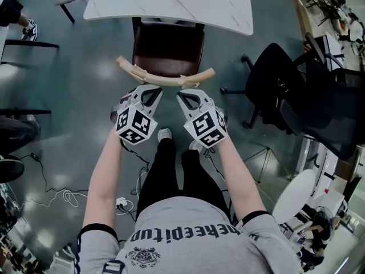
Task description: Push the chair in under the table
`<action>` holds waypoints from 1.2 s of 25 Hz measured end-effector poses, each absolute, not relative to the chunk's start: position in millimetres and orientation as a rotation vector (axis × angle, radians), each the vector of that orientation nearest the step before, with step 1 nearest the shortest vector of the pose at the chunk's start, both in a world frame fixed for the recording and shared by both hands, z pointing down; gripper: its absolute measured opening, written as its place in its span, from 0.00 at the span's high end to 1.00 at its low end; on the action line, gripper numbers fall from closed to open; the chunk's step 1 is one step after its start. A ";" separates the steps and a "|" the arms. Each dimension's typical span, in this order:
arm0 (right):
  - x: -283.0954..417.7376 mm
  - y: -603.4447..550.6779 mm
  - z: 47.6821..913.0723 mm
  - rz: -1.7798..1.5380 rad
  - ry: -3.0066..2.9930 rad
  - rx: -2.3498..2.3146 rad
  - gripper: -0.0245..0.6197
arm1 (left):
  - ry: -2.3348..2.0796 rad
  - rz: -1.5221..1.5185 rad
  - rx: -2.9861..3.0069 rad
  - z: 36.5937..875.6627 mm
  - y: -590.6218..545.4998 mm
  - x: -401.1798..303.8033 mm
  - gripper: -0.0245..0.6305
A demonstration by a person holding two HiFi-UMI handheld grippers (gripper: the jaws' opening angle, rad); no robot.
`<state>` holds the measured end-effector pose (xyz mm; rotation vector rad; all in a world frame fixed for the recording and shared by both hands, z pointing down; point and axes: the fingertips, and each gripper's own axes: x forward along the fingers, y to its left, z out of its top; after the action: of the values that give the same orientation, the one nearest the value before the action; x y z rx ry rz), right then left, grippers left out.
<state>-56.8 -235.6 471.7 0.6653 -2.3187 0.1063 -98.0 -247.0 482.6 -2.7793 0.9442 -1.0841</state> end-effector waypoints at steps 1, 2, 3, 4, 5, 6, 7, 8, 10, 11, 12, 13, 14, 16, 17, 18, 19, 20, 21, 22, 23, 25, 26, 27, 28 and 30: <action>-56.9 -234.1 463.0 0.119 -2.340 0.676 0.95 | 0.976 -1.044 -2.805 474.1 -244.2 -95.7 0.94; -57.0 -232.5 454.0 0.128 -2.362 0.685 0.95 | 1.006 -1.004 -2.826 465.2 -241.5 -93.5 0.94; -57.4 -231.2 445.0 0.134 -2.384 0.693 0.95 | 1.035 -0.964 -2.839 456.1 -239.3 -91.4 0.94; -58.1 -230.1 435.9 0.134 -2.406 0.698 0.95 | 1.065 -0.924 -2.847 446.9 -237.5 -89.7 0.94; -58.9 -228.6 426.8 0.130 -2.426 0.702 0.95 | 1.094 -0.884 -2.850 437.6 -235.3 -88.3 0.94; -59.9 -225.6 417.8 0.126 -2.445 0.704 0.95 | 1.120 -0.843 -2.853 428.3 -231.9 -87.0 0.94; -61.0 -220.9 409.2 0.123 -2.463 0.705 0.95 | 1.145 -0.801 -2.857 419.1 -227.0 -85.9 0.94; -62.2 -215.0 400.6 0.120 -2.481 0.705 0.95 | 1.166 -0.759 -2.862 410.1 -220.9 -84.7 0.94; -64.0 -203.1 383.2 0.115 -2.521 0.705 0.95 | 1.204 -0.679 -2.866 390.8 -208.8 -81.8 0.94; -64.3 -198.3 374.0 0.113 -2.542 0.707 0.95 | 1.221 -0.645 -2.863 380.1 -204.0 -80.0 0.94; -64.1 -194.4 364.8 0.112 -2.564 0.709 0.95 | 1.236 -0.613 -2.859 369.0 -199.9 -78.0 0.94; -63.6 -191.1 355.7 0.111 -2.585 0.712 0.95 | 1.251 -0.583 -2.856 358.5 -196.2 -76.2 0.94; -62.9 -188.4 347.1 0.109 -2.604 0.716 0.95 | 1.265 -0.554 -2.857 348.9 -193.0 -74.6 0.94; -60.6 -183.8 330.9 0.103 -2.638 0.721 0.95 | 1.286 -0.494 -2.862 331.2 -186.9 -71.4 0.94; -59.5 -181.1 322.4 0.101 -2.655 0.722 0.95 | 1.293 -0.468 -2.861 322.6 -183.5 -69.7 0.94; -58.4 -178.1 313.8 0.098 -2.673 0.723 0.95 | 1.300 -0.444 -2.856 314.2 -179.9 -68.1 0.94; -57.6 -174.8 305.4 0.094 -2.691 0.723 0.95 | 1.308 -0.422 -2.850 305.9 -176.1 -66.8 0.94; -57.0 -171.5 297.6 0.088 -2.708 0.722 0.95 | 1.318 -0.397 -2.843 297.8 -172.4 -65.8 0.94; -56.4 -167.8 290.6 0.081 -2.724 0.718 0.95 | 1.330 -0.370 -2.837 290.2 -168.6 -65.0 0.94; -55.8 -164.0 284.5 0.073 -2.738 0.713 0.95 | 1.342 -0.343 -2.832 283.0 -164.9 -64.3 0.94; -55.0 -160.0 278.7 0.067 -2.752 0.708 0.95 | 1.355 -0.316 -2.828 276.2 -161.1 -63.7 0.94; -52.8 -152.8 267.4 0.056 -2.780 0.700 0.95 | 1.376 -0.266 -2.817 263.4 -153.5 -62.2 0.94; -51.4 -149.5 261.7 0.052 -2.794 0.698 0.95 | 1.384 -0.244 -2.811 257.3 -149.6 -61.2 0.94; -49.8 -146.0 256.1 0.050 -2.808 0.695 0.95 | 1.390 -0.223 -2.806 251.7 -145.6 -59.9 0.94; -48.2 -142.3 250.7 0.047 -2.821 0.692 0.95 | 1.394 -0.203 -2.803 246.4 -141.6 -58.4 0.94; -44.8 -134.5 240.4 0.038 -2.846 0.684 0.95 | 1.404 -0.163 -2.797 236.1 -133.8 -55.5 0.94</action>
<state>-44.8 -134.5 240.4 0.6842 -2.8455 0.0384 -55.5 -133.8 236.1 -2.7971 1.4041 -0.1631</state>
